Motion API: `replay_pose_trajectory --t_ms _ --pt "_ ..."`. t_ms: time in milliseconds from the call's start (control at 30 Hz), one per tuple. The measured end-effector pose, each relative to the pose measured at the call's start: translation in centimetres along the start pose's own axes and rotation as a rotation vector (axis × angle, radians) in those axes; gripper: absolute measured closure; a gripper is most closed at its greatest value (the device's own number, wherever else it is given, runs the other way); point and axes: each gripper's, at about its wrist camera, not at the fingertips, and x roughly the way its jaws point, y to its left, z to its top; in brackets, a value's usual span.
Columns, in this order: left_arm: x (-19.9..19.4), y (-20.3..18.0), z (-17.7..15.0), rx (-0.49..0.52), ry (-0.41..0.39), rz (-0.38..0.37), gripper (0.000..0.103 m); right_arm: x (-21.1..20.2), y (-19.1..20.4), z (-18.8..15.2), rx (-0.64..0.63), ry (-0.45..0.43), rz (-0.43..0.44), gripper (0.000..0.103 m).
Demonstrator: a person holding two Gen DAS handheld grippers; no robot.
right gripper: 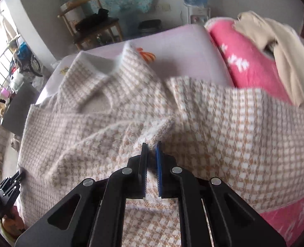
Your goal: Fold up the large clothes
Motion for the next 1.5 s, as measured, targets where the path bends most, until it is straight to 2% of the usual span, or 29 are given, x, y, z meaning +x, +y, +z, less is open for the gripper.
replay_pose_trajectory --t_ms 67,133,200,333,433,533,633,767,833,933,1000,1100,1267,1333,1400,1467,1500 --pt "0.0 0.1 0.0 -0.003 0.002 -0.006 0.084 1.6 -0.2 -0.6 -0.027 0.046 -0.038 0.094" --pt "0.0 0.3 0.0 -0.01 0.005 -0.013 0.084 2.5 -1.1 -1.0 -0.003 0.083 -0.036 0.088" --pt "-0.2 0.4 0.1 -0.014 0.0 -0.028 0.083 1.8 -1.8 -1.0 0.037 0.065 -0.011 0.082" --pt "-2.5 1.9 0.2 -0.034 -0.054 -0.102 0.083 -1.1 -2.3 -1.2 0.044 -0.011 -0.006 0.081" --pt "-5.0 2.7 0.8 -0.033 -0.115 -0.143 0.083 -2.8 -0.7 -1.7 -0.026 -0.05 0.033 0.081" --pt "-6.3 2.0 2.8 -0.016 -0.148 -0.213 0.083 -2.4 1.8 -1.7 -0.136 -0.054 0.071 0.081" --pt "-4.8 0.2 5.3 -0.006 -0.115 -0.3 0.083 -0.4 4.0 -1.7 -0.201 -0.031 0.084 0.081" --pt "0.4 -1.5 9.4 -0.027 -0.038 -0.348 0.083 2.1 4.4 -1.8 -0.193 0.008 0.085 0.081" --pt "3.6 -2.0 11.3 -0.016 0.025 -0.342 0.083 2.4 4.0 -1.9 -0.191 0.007 0.072 0.081" --pt "7.8 -1.4 12.4 -0.017 0.104 -0.187 0.085 2.6 2.8 -2.0 -0.172 0.012 0.065 0.08" --pt "8.0 0.0 12.5 -0.081 0.101 -0.231 0.088 2.6 1.7 -2.0 -0.149 0.014 0.082 0.079" --pt "7.8 1.2 12.3 -0.117 0.103 -0.237 0.091 2.5 0.8 -1.9 -0.134 0.017 0.063 0.079" --pt "5.7 0.3 13.5 -0.053 0.011 -0.292 0.089 1.7 2.1 -0.5 -0.166 -0.021 0.097 0.079" --pt "5.6 -0.3 14.6 -0.046 -0.011 -0.285 0.084 2.1 3.0 0.4 -0.177 -0.027 0.112 0.077" --pt "6.9 -1.0 15.4 -0.046 0.007 -0.221 0.081 3.4 3.4 1.0 -0.17 -0.004 0.127 0.077" --pt "8.6 -1.1 15.5 -0.029 0.028 -0.052 0.081 4.9 3.0 1.3 -0.151 0.023 0.067 0.077" --pt "9.1 -0.8 15.3 -0.026 0.035 -0.014 0.078 5.1 2.5 1.4 -0.138 0.026 0.059 0.077"
